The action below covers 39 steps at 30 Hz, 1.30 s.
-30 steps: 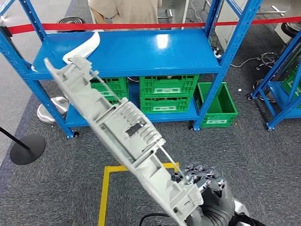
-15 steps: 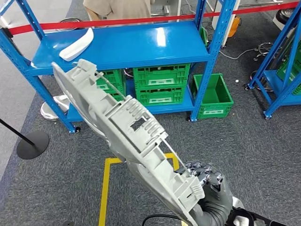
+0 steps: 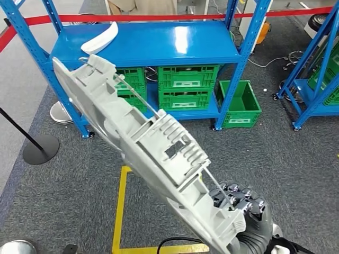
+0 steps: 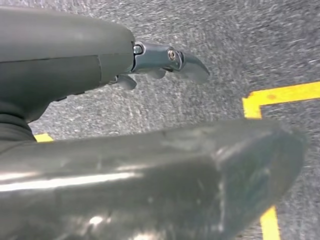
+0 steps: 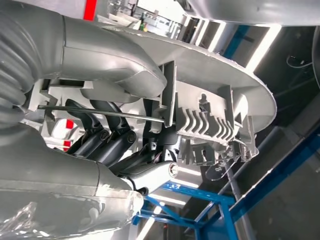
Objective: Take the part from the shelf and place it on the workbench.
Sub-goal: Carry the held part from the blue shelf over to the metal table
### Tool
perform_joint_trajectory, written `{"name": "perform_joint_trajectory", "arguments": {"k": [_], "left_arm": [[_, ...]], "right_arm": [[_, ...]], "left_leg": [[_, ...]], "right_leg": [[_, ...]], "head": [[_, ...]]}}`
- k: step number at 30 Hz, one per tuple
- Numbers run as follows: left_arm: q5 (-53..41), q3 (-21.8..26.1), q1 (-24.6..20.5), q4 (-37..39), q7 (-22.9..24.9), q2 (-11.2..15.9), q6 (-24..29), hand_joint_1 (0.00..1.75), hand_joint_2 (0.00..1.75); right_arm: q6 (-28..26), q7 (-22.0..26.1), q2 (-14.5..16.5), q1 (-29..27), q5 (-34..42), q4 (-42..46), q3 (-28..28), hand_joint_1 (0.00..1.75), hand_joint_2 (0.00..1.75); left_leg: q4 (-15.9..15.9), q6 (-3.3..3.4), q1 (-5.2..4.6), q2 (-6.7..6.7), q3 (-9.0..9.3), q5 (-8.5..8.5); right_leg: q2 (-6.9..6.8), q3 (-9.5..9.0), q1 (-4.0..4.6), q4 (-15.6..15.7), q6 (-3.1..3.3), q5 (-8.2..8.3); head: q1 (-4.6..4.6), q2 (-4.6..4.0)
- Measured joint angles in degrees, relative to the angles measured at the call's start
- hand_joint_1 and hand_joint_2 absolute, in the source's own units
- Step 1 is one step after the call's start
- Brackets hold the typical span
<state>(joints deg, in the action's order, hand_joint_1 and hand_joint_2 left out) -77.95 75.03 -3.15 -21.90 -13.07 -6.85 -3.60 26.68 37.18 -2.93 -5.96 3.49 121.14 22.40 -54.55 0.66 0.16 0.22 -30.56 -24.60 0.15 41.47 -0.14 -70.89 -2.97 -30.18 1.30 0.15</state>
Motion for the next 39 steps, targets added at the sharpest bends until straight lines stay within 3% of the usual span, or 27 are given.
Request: {"name": "perform_joint_trajectory", "arguments": {"k": [1,2,3,4,6,8,10,11,13,15,16,17,18,20,22,23,25,26,27,30,31,32,33,35,37,38,39], "left_arm": [[-0.1,0.0,0.0,0.0,-0.1,0.1,0.0,0.00,0.00],[-0.1,0.0,0.0,0.0,-0.2,0.1,0.0,0.00,0.00],[-0.1,0.0,0.0,0.1,-0.2,0.2,0.0,0.00,0.00],[-0.1,0.0,-0.1,0.1,-0.3,0.2,0.0,0.00,0.00],[-0.1,0.0,-0.1,0.1,-0.3,0.4,0.0,0.00,0.00],[-0.1,0.0,-0.1,0.2,-0.5,0.6,0.1,0.00,0.00],[-0.1,0.1,-0.1,0.3,-1.6,0.9,0.4,0.00,0.00],[-0.1,0.1,0.0,0.3,-2.5,1.1,0.7,0.00,0.00],[-0.1,0.1,-0.2,0.4,-4.2,1.6,1.0,0.00,0.00],[-0.1,0.1,-0.6,0.4,-4.8,2.3,0.9,0.00,0.00],[0.0,0.1,-0.8,0.4,-4.9,2.5,0.9,0.00,0.00],[0.0,0.1,-0.9,0.4,-5.0,2.8,0.8,0.00,0.00],[0.0,0.1,-1.0,0.5,-5.0,3.0,0.8,0.00,0.00],[0.0,0.1,-1.2,0.5,-5.1,3.2,0.7,0.00,0.00],[0.0,0.1,-1.6,0.5,-4.9,3.3,0.7,0.00,0.00],[-0.1,0.1,-1.7,0.6,-4.4,3.4,0.6,0.00,0.00],[-0.2,0.1,-1.6,0.8,-2.9,3.2,0.4,0.00,0.00],[-0.3,0.1,-1.4,0.9,-2.1,3.0,0.4,0.00,0.00],[-0.4,0.1,-1.1,1.0,-1.7,2.8,0.4,0.00,0.00],[-0.6,0.1,-0.8,1.3,-1.5,2.4,0.5,0.00,0.00],[-0.6,0.1,-0.8,1.3,-1.4,2.3,0.5,0.00,0.00],[-0.7,0.1,-0.8,1.4,-1.4,2.3,0.5,0.00,0.00],[-0.7,0.1,-0.7,1.4,-1.4,2.2,0.5,0.00,0.00],[-0.7,0.1,-0.7,1.5,-1.4,2.1,0.5,0.00,0.00],[-0.7,0.1,-0.7,1.5,-1.4,2.1,0.5,0.00,0.00],[-0.7,0.1,-0.7,1.5,-1.4,2.1,0.5,0.00,0.00],[-0.7,0.1,-0.6,1.5,-1.4,2.2,0.5,0.00,0.00]], "right_arm": [[0.1,0.0,0.0,0.0,-0.2,0.0,-0.1,1.75,1.75],[0.0,0.1,0.0,0.0,-0.3,0.0,-0.2,1.75,1.75],[0.0,0.1,0.0,0.0,-0.4,0.0,-0.2,1.75,1.75],[0.0,0.2,0.0,0.0,-0.6,0.0,-0.2,1.75,1.75],[-0.1,0.4,0.0,0.0,-1.0,0.1,-0.2,1.75,1.75],[-0.2,0.8,0.0,0.1,-1.3,0.2,-0.3,1.75,1.75],[-0.5,1.3,0.0,0.1,-1.8,0.5,-0.3,1.75,1.75],[-0.6,1.6,0.1,0.3,-2.0,0.9,-0.3,1.75,1.75],[-0.8,2.1,0.2,0.6,-2.5,1.8,-0.4,1.75,1.75],[-1.0,2.3,0.4,0.8,-2.6,2.5,-0.4,1.75,1.75],[-1.1,2.4,0.4,0.8,-2.7,2.7,-0.4,1.75,1.75],[-1.2,2.4,0.5,0.9,-2.8,2.9,-0.5,1.75,1.75],[-1.2,2.5,0.5,0.9,-2.9,3.0,-0.5,1.75,1.75],[-1.3,2.5,0.5,1.0,-3.1,3.3,-0.5,1.75,1.75],[-1.4,2.4,0.5,1.1,-3.2,3.6,-0.6,1.75,1.75],[-1.4,2.2,0.5,1.2,-3.1,3.8,-0.7,1.75,1.75],[-1.4,1.8,0.5,1.1,-2.9,3.7,-0.8,1.75,1.75],[-1.4,1.8,0.5,0.9,-2.8,3.6,-0.8,1.75,1.75],[-1.4,2.0,0.5,0.7,-2.9,3.4,-0.9,1.75,1.75],[-1.3,2.2,0.5,0.5,-3.0,2.8,-1.0,1.75,1.75],[-1.3,2.2,0.5,0.5,-3.0,2.6,-1.0,1.75,1.75],[-1.3,2.2,0.5,0.5,-3.0,2.4,-1.0,1.75,1.75],[-1.3,2.2,0.5,0.4,-3.0,2.2,-1.0,1.75,1.75],[-1.4,2.2,0.5,0.5,-3.0,2.0,-1.0,1.75,1.75],[-1.4,2.2,0.5,0.5,-3.0,1.9,-1.0,1.75,1.75],[-1.4,2.2,0.5,0.6,-3.0,1.9,-1.1,1.75,1.75],[-1.4,2.2,0.5,0.6,-3.0,1.9,-1.1,1.75,1.75]], "left_leg": [[-0.1,-0.05,-0.02,0.01,-0.97,0.75],[-0.2,-0.15,-0.03,0.01,-1.89,1.42],[-0.3,-0.30,-0.02,0.01,-2.82,2.06],[-0.5,-0.50,-0.01,0.00,-3.63,2.65],[-0.9,-1.04,-0.10,-0.06,-4.76,3.72],[-0.9,-1.69,-0.13,-0.11,-5.07,4.67],[-0.7,-2.40,0.02,-0.14,-5.47,5.33],[-1.2,-2.76,0.10,-0.16,-5.98,4.37],[-5.3,-3.31,0.21,-0.18,-7.66,-0.87],[-13.0,-3.68,0.22,-0.18,-9.55,-6.47],[-16.2,-3.78,0.21,-0.18,-9.91,-7.39],[-17.9,-3.80,0.21,-0.18,-9.53,-7.01],[-17.5,-3.76,0.22,-0.18,-8.18,-5.61],[-11.3,-3.51,0.22,-0.18,-2.68,-3.09],[-3.0,-2.97,0.12,-0.25,3.19,-3.68],[-0.5,-2.63,0.00,-0.29,4.70,-4.32],[0.6,-1.81,-0.15,-0.24,4.53,-4.15],[0.6,-1.40,-0.16,-0.15,4.09,-3.59],[0.6,-0.98,-0.12,-0.05,3.56,-2.93],[0.6,-0.35,-0.05,0.05,1.19,-0.75],[0.6,-0.36,-0.05,0.05,0.25,-0.02],[0.5,-0.43,-0.05,0.05,-0.70,0.71],[0.4,-0.55,-0.04,0.06,-1.67,1.41],[0.1,-0.94,0.00,0.04,-3.39,2.68],[-0.2,-1.49,-0.08,-0.01,-4.48,3.74],[-0.3,-1.78,-0.12,-0.03,-4.72,4.21],[-0.3,-2.11,-0.14,-0.05,-4.88,4.70]], "right_leg": [[0.00,-0.02,0.00,-2.8,-0.05,-0.63],[0.00,-1.00,0.00,-3.5,-0.03,0.23],[0.00,-3.11,-0.01,-2.1,0.04,1.83],[0.00,-6.13,-0.02,1.3,0.12,2.97],[0.07,-12.48,0.05,9.8,0.35,2.31],[0.22,-14.75,0.27,14.1,0.78,0.65],[0.25,-13.63,0.33,14.2,1.68,1.43],[0.20,-12.98,0.29,14.1,2.21,2.11],[0.11,-11.35,0.14,14.1,2.96,3.71],[0.11,-9.53,0.17,14.1,3.17,5.23],[0.11,-8.62,0.19,14.1,3.15,5.97],[0.11,-7.69,0.19,14.0,3.12,6.69],[0.12,-6.81,0.19,14.0,3.05,7.41],[0.17,-5.24,0.23,13.9,2.75,8.75],[0.12,-4.23,0.42,13.7,2.24,9.90],[0.04,-3.95,0.48,13.7,1.95,10.50],[-0.06,-3.59,0.37,14.0,1.34,11.69],[-0.05,-3.31,0.25,13.8,0.99,11.36],[-0.02,-2.81,0.16,12.8,0.64,9.79],[0.00,-0.39,0.03,3.0,-0.22,0.91],[0.01,0.07,0.02,-0.6,-0.37,-0.66],[0.01,-0.16,0.02,-2.8,-0.43,-0.75],[0.01,-1.35,0.01,-3.1,-0.44,0.36],[0.01,-6.77,-0.05,2.5,-0.36,2.94],[0.09,-12.87,0.03,11.0,-0.05,2.08],[0.17,-14.39,0.11,13.7,0.20,1.09],[0.26,-14.77,0.25,14.7,0.60,0.71]], "head": [[0.00,0.00],[0.00,0.00],[0.00,0.00],[0.00,0.00],[-0.08,0.00],[0.02,0.01],[0.16,0.01],[0.12,0.01],[-0.06,0.00],[-0.14,0.00],[-0.15,0.00],[-0.14,0.00],[-0.15,0.00],[-0.16,0.00],[-0.12,0.00],[-0.09,0.00],[-0.03,0.00],[0.00,0.00],[0.08,0.00],[0.41,0.00],[0.46,0.00],[0.49,0.00],[0.50,0.00],[0.50,0.00],[0.43,0.01],[0.45,0.00],[0.45,0.01]]}}
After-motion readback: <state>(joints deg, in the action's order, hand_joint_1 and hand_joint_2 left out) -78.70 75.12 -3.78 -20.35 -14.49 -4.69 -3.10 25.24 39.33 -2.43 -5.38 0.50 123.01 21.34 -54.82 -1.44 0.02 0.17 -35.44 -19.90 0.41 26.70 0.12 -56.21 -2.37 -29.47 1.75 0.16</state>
